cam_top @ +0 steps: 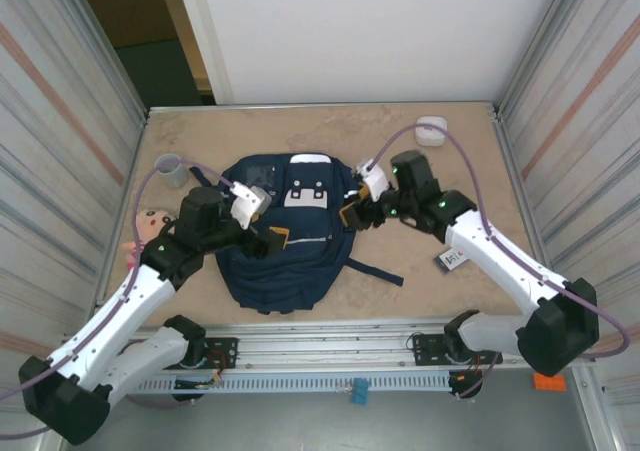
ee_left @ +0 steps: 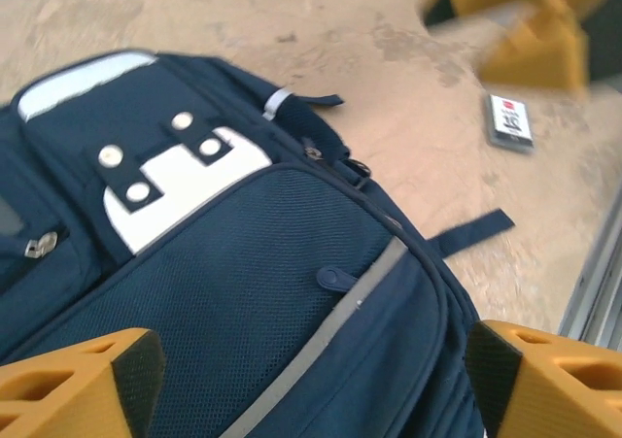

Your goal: Pack the student bag

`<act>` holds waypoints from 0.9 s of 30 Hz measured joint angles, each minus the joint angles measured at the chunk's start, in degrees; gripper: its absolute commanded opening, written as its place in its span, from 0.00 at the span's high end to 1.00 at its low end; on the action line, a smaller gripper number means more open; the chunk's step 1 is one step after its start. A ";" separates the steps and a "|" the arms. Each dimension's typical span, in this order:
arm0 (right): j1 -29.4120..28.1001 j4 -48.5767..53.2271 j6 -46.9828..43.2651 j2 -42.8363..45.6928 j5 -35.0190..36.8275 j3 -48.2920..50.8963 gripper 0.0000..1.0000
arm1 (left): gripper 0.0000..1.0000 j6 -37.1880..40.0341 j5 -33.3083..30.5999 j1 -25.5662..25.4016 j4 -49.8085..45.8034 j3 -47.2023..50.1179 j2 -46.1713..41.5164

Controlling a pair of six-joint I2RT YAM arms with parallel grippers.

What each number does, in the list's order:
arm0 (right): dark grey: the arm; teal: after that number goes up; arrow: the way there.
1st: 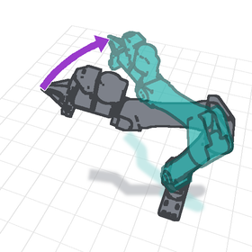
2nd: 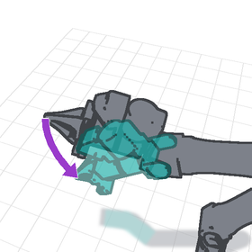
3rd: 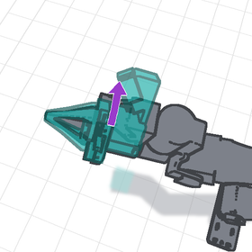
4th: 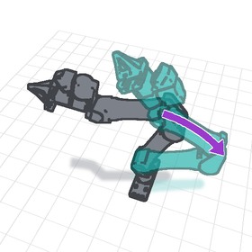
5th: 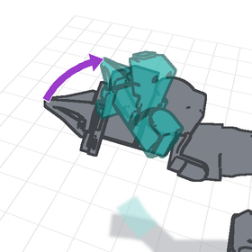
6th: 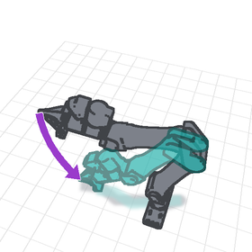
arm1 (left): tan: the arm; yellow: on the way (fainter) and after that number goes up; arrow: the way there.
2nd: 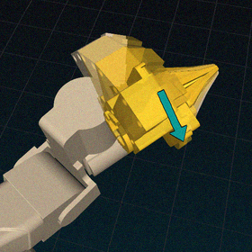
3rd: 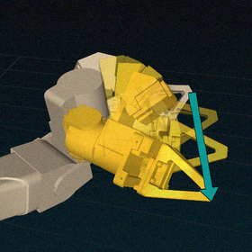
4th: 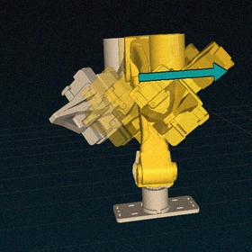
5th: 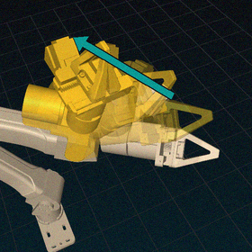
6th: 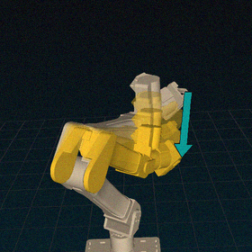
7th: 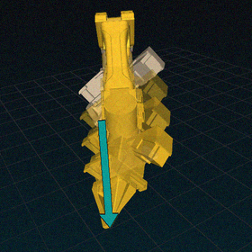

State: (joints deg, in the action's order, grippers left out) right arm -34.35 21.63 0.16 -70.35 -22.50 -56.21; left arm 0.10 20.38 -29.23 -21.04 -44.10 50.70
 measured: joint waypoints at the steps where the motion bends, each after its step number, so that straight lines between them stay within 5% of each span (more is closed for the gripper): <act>1: -1.79 -0.26 3.19 0.00 0.70 1.03 0.38 | 0.14 -1.84 -0.83 0.00 -0.07 -0.20 0.76; 12: -6.95 -3.65 23.02 1.70 9.79 7.39 0.41 | 0.10 -6.43 -5.70 0.02 -0.61 -0.28 2.03; 27: -6.95 -5.03 21.70 0.22 11.82 8.31 0.41 | 0.12 -1.03 -10.21 0.04 -4.22 -1.66 5.14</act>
State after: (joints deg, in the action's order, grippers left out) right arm -41.30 16.60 21.87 -70.13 -10.68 -47.90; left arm -0.93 10.17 -29.19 -25.26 -45.76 55.83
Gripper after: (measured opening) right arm 0.585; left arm 0.887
